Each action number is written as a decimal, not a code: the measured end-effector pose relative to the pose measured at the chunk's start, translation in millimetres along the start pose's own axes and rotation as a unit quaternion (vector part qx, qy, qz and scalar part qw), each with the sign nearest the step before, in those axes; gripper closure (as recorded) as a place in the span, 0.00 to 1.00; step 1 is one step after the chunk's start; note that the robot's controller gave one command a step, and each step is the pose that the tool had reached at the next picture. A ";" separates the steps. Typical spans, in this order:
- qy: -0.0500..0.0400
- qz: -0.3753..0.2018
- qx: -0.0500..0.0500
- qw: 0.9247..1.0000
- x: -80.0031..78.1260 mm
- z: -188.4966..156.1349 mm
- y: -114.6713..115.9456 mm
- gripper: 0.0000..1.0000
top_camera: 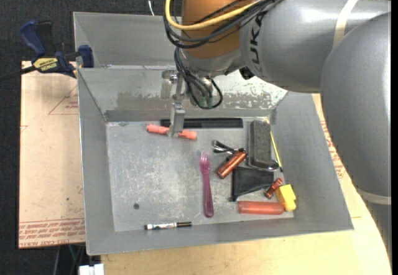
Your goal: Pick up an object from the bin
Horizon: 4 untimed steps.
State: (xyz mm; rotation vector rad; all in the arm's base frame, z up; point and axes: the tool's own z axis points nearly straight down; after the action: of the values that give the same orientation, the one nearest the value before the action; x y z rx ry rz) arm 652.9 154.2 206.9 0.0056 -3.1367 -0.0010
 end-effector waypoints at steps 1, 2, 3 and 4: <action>-0.003 0.002 0.000 1.000 -1.0 -5.4 -1.2 0.00; -0.004 0.080 -0.001 0.997 -1.6 113.4 -57.9 0.00; -0.007 0.004 -0.002 1.000 -1.6 135.9 -72.7 0.00; -0.004 -0.060 -0.001 0.998 -4.8 135.6 -64.0 0.00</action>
Offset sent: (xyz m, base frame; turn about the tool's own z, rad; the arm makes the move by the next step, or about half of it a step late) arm 0.0000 -0.0693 -0.1369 0.1933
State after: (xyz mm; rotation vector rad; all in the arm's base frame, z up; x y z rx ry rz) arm 657.2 90.3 71.2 0.1938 -3.1387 -0.0044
